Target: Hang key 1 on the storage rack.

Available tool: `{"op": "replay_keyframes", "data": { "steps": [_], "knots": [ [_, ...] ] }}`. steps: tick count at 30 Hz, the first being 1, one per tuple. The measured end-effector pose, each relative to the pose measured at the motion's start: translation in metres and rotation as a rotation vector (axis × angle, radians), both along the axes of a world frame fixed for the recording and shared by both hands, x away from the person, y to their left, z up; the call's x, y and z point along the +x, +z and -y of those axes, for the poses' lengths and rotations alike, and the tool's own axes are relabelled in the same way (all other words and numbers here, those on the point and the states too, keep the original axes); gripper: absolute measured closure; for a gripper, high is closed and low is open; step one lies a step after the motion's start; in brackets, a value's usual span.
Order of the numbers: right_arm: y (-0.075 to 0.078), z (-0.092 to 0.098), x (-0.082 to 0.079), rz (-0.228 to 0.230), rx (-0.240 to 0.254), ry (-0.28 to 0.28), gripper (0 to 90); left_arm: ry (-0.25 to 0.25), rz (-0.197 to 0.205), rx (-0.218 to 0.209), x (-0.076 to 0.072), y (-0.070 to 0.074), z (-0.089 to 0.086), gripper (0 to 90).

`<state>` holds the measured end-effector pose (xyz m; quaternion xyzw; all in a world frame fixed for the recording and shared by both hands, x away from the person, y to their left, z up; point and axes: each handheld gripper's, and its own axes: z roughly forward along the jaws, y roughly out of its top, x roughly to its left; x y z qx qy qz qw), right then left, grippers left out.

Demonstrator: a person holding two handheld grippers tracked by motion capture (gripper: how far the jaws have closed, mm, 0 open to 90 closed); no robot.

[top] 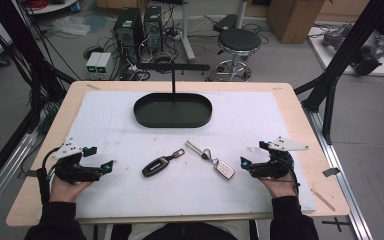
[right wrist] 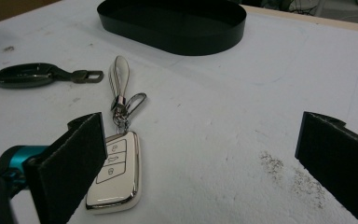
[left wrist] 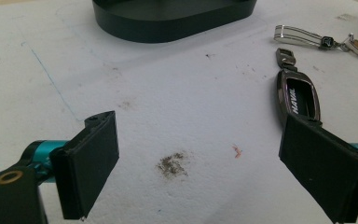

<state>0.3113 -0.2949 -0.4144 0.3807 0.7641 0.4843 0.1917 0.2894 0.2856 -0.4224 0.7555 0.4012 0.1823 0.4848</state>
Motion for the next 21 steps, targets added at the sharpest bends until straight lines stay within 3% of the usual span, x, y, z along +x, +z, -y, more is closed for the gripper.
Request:
{"op": "replay_keyframes", "data": {
  "steps": [10,21],
  "knots": [
    [-0.002,-0.0002,-0.0003,-0.012,-0.013,-0.019,1.2,-0.002,-0.001,0.012,0.0011,-0.001,0.0026,12.4],
    [-0.0035,-0.0053,0.0027,-0.031,-0.024,0.009,1.2,-0.009,0.0,0.022,-0.0002,-0.0015,0.005,12.4]
  ]
}}
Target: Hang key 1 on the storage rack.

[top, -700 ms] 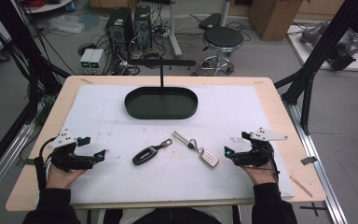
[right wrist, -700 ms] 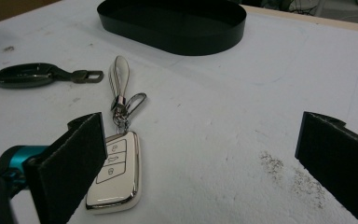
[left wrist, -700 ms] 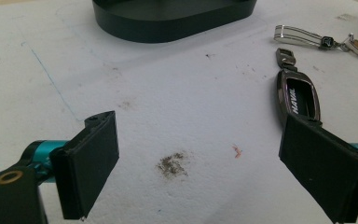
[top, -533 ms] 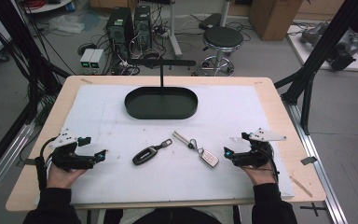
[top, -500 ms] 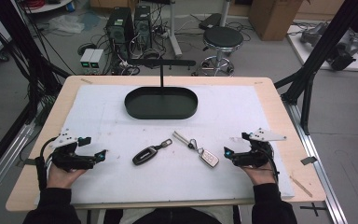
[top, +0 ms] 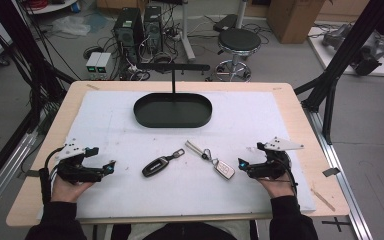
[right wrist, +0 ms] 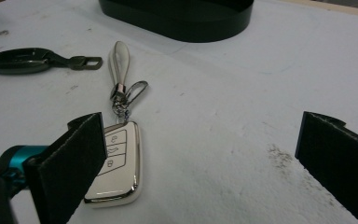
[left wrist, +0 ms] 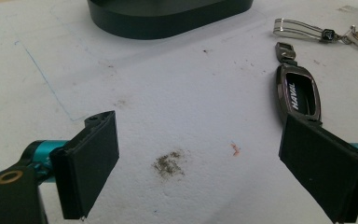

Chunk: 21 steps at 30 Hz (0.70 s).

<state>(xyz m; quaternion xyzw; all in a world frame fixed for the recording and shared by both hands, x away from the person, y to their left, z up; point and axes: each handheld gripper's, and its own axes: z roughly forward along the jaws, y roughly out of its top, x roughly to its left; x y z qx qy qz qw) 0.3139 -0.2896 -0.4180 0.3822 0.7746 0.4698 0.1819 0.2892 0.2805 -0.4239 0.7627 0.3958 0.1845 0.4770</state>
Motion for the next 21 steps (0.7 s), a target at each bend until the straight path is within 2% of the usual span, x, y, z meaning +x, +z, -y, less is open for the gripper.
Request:
{"op": "replay_keyframes", "data": {
  "steps": [2,6,10,21],
  "knots": [
    [0.002,-0.006,0.003,-0.002,-0.033,0.025,1.2,0.0,-0.002,0.001,0.0,0.0,0.0,12.4],
    [0.003,-0.013,0.005,-0.006,-0.034,0.042,1.2,-0.001,-0.003,0.0,0.0,0.0,0.001,12.4],
    [0.004,-0.024,0.008,-0.013,-0.084,0.061,1.2,-0.003,-0.003,0.006,0.001,-0.001,0.002,12.4],
    [0.01,-0.039,0.018,-0.027,-0.096,0.086,1.2,0.001,0.001,0.009,0.002,-0.002,0.003,12.4]
  ]
}}
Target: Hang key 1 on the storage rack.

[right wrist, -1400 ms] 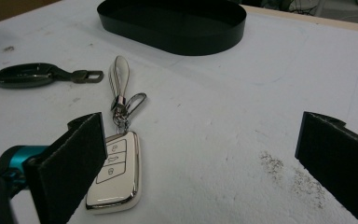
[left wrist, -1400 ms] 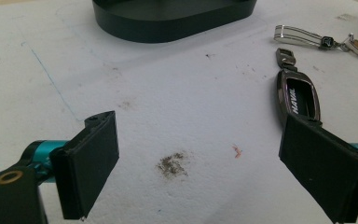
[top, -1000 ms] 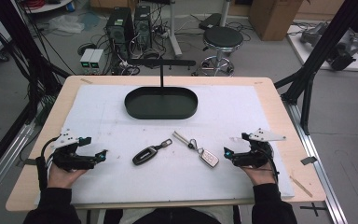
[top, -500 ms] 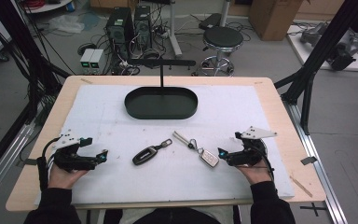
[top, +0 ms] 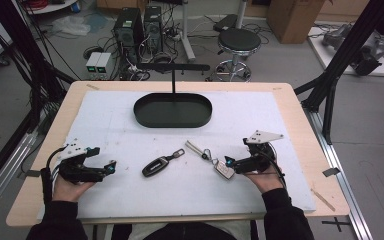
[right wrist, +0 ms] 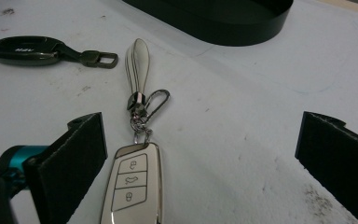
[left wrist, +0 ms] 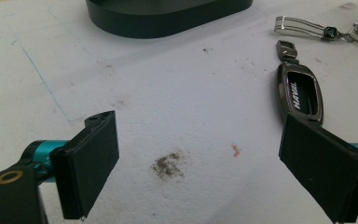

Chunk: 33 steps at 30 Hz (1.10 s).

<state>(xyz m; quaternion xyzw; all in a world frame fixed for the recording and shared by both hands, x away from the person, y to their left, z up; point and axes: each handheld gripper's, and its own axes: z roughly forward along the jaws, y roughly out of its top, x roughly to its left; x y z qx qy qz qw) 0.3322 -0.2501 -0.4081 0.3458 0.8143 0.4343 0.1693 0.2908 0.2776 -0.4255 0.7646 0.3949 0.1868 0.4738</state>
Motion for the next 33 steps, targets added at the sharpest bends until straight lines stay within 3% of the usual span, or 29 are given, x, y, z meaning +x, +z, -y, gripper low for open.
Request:
{"op": "replay_keyframes", "data": {
  "steps": [11,26,29,33],
  "knots": [
    [0.002,-0.032,0.011,-0.029,-0.068,0.047,1.2,0.002,0.0,-0.005,0.002,-0.001,0.0,12.5],
    [0.01,-0.072,0.023,-0.04,-0.094,0.112,1.2,-0.002,-0.004,-0.009,0.002,-0.001,-0.001,12.5],
    [0.005,-0.083,0.028,-0.066,-0.117,0.124,1.2,-0.004,-0.003,-0.013,0.003,-0.001,-0.002,12.5],
    [0.001,-0.093,0.034,-0.089,-0.113,0.135,1.2,-0.002,-0.002,-0.021,0.002,0.0,-0.002,12.5]
  ]
}}
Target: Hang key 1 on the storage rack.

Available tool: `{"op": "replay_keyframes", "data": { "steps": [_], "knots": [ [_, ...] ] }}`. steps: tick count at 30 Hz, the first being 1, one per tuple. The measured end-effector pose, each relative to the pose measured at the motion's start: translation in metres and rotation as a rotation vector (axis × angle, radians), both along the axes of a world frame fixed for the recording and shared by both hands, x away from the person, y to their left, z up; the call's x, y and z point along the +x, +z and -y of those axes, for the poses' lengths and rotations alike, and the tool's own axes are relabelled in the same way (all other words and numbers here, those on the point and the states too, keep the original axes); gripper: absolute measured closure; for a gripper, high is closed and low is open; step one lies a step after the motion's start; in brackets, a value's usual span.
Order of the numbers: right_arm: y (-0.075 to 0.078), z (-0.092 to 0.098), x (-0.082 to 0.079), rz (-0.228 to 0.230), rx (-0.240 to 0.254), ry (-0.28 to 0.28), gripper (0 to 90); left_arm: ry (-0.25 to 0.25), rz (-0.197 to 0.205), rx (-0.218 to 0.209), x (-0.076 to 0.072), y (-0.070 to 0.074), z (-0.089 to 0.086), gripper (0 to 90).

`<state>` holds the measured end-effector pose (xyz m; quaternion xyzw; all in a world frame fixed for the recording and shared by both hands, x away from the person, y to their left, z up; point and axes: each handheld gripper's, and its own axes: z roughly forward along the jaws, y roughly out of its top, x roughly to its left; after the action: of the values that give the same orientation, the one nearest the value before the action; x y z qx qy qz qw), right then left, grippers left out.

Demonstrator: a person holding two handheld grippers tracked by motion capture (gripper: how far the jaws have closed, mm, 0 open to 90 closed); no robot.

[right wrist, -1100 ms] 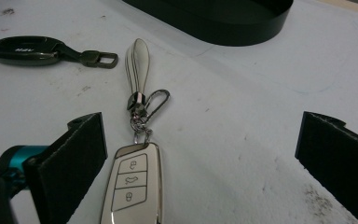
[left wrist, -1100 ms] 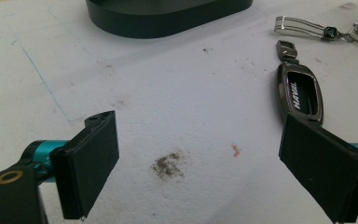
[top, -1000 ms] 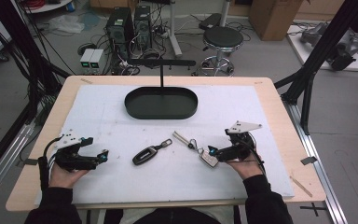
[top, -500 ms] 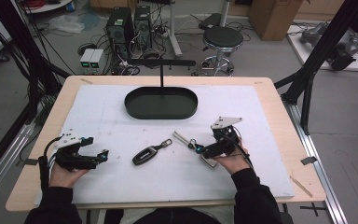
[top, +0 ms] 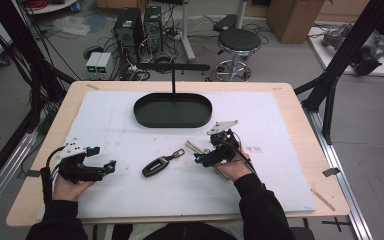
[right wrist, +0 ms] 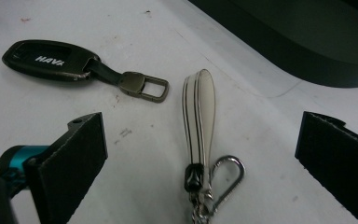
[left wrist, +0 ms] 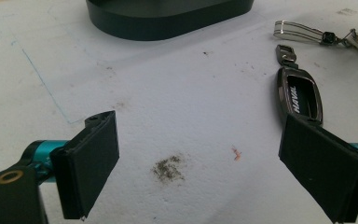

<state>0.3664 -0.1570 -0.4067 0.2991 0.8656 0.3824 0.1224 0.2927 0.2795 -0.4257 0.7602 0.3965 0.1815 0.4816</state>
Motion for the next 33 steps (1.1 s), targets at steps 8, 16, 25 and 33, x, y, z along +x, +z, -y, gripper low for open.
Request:
{"op": "replay_keyframes", "data": {
  "steps": [8,16,25,33],
  "knots": [
    [-0.01,-0.015,0.01,-0.053,-0.031,0.019,1.3,-0.003,-0.001,-0.003,0.0,0.0,0.0,12.5],
    [-0.021,-0.017,0.016,-0.123,-0.082,-0.002,12.3,-0.005,-0.001,0.0,0.001,0.0,0.0,12.5],
    [-0.025,-0.021,0.015,-0.107,-0.146,-0.028,49.8,-0.004,0.002,-0.007,0.001,-0.001,0.0,12.5],
    [-0.025,-0.024,0.012,-0.09,-0.161,-0.023,74.6,-0.007,0.004,-0.008,0.001,0.0,-0.001,12.5]
  ]
}}
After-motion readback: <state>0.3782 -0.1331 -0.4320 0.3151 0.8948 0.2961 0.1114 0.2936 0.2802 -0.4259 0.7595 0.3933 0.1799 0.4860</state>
